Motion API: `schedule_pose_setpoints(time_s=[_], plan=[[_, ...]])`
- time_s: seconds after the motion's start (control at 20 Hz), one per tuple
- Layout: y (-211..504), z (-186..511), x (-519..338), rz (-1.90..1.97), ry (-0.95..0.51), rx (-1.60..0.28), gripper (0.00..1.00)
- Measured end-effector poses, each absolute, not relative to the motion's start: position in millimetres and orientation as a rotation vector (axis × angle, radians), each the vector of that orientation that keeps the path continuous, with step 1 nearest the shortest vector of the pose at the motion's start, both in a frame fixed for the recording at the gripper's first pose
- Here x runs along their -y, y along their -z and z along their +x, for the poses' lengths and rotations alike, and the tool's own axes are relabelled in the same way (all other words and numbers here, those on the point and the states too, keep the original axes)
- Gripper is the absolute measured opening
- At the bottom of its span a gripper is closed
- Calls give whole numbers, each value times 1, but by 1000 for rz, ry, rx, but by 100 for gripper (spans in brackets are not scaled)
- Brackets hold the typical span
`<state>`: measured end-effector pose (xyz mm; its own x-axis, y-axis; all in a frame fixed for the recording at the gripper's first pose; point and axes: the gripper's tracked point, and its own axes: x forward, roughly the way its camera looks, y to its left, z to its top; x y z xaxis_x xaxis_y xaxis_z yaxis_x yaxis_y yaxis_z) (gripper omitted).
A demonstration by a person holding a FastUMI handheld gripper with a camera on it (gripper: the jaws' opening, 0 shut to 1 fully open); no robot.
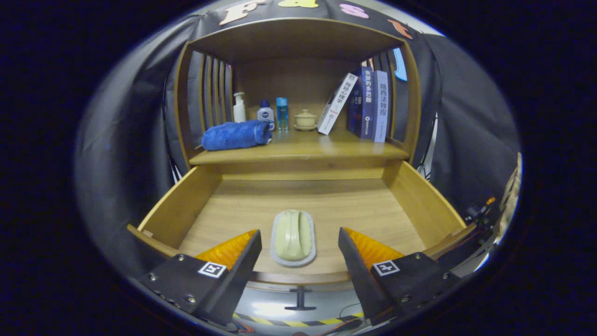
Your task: Pull open the drawer, take out the items inside it, and place them on the countertop above the cabinet.
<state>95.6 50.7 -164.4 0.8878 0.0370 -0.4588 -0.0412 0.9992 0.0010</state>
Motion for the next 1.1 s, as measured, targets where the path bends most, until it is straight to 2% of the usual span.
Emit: schedule_pose_setpoints(time_s=[0.45,0.65,0.75,0.9,1.0,1.05,1.1], plan=[[177,150,-65,-6,-53,-631,99],[203,157,-78,-25,-92,-806,91],[218,156,-72,-74,-72,-858,91],[235,146,-75,-59,-66,-933,47],[230,155,-79,-34,-84,-875,17],[225,152,-80,-18,-89,-846,17],[217,155,-82,-6,-91,-808,8]])
